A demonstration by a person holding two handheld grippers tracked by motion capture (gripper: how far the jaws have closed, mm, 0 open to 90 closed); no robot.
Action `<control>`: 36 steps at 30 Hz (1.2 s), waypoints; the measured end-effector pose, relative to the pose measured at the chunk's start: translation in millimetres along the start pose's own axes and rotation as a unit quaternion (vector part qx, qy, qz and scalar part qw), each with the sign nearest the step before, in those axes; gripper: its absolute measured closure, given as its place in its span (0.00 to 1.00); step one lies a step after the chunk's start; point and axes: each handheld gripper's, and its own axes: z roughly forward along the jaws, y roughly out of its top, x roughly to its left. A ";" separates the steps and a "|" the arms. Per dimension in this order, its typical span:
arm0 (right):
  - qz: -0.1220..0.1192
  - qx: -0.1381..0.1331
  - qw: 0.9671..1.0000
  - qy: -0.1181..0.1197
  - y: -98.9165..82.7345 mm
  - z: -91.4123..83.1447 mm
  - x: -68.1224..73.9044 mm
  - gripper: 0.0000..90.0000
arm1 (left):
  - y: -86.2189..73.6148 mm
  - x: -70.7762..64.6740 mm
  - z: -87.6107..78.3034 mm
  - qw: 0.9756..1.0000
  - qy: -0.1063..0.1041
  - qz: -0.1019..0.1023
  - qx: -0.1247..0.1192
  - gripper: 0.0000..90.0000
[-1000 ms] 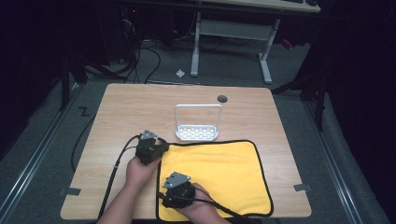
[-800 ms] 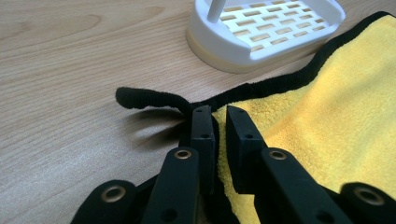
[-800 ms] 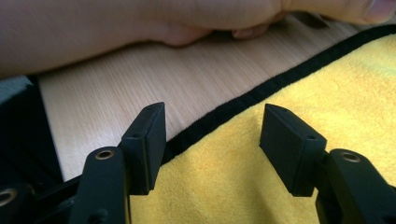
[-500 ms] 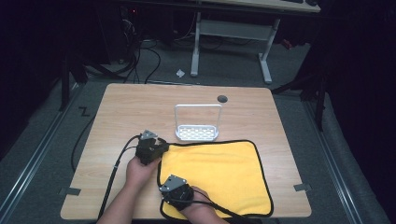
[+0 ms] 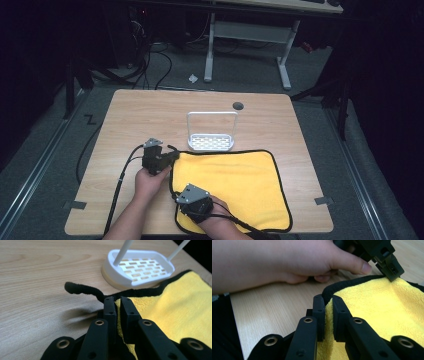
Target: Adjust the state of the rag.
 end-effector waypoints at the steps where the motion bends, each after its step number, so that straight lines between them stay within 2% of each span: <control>1: 0.000 -0.003 1.000 0.001 1.7 0.9 1.4 0.93 | -0.9 1.7 -3.5 1.000 0.002 -0.010 -0.009 0.93; 3: -0.004 -0.010 1.000 0.004 8.1 5.4 6.8 0.93 | -3.8 8.4 -15.0 0.999 0.004 -0.036 -0.029 0.93; 4: -0.003 -0.012 1.000 0.006 11.0 7.3 9.1 0.93 | -3.8 8.4 -15.0 0.999 0.004 -0.036 -0.029 0.93; 7: -0.006 -0.019 1.000 0.012 17.4 11.3 15.2 0.93 | -4.3 16.4 -30.2 0.998 0.010 -0.043 -0.036 0.93; 8: -0.015 -0.026 0.999 0.015 24.7 15.5 21.6 0.93 | -3.9 19.7 -36.3 0.998 0.014 -0.044 -0.038 0.93; 9: -0.015 -0.026 0.999 0.015 24.7 15.5 21.6 0.93 | -3.3 23.1 -43.0 0.998 0.018 -0.045 -0.039 0.93; 10: -0.020 -0.031 0.999 0.023 33.3 20.1 28.9 0.93 | -2.6 29.0 -57.6 0.998 0.029 -0.042 -0.040 0.93; 11: -0.020 -0.031 0.999 0.023 33.3 20.1 28.9 0.93 | -2.6 29.0 -57.6 0.998 0.029 -0.042 -0.040 0.93; 12: -0.024 -0.033 0.999 0.028 37.8 22.1 32.7 0.93 | -2.8 31.3 -65.5 0.998 0.036 -0.040 -0.038 0.93; 17: -0.040 -0.050 0.997 0.051 56.2 29.9 50.7 0.93 | -7.5 43.7 -101.9 0.996 0.062 -0.045 -0.054 0.93; 20: -0.052 -0.056 0.996 0.054 64.6 32.6 57.6 0.93 | -6.9 48.3 -115.5 0.994 0.066 -0.055 -0.071 0.93; 23: -0.052 -0.056 0.996 0.051 65.0 31.6 56.4 0.93 | -4.8 45.1 -113.8 0.994 0.064 -0.054 -0.074 0.93; 28: -0.049 -0.060 0.996 0.034 59.3 19.7 47.4 0.92 | 3.8 27.4 -95.8 0.994 0.053 -0.047 -0.078 0.93; 31: -0.041 -0.064 0.997 0.015 49.5 4.7 34.0 0.92 | 8.7 13.5 -82.0 0.995 0.053 -0.039 -0.077 0.93; 33: -0.038 -0.066 0.997 0.010 46.5 0.5 30.1 0.92 | 10.8 5.4 -73.3 0.995 0.049 -0.042 -0.082 0.93; 34: -0.032 -0.068 0.997 0.000 39.8 -7.9 22.2 0.92 | 12.0 1.1 -68.8 0.995 0.050 -0.040 -0.080 0.93; 36: -0.029 -0.068 0.997 -0.005 36.2 -11.9 18.2 0.92 | 13.8 -8.3 -59.7 0.995 0.052 -0.031 -0.077 0.93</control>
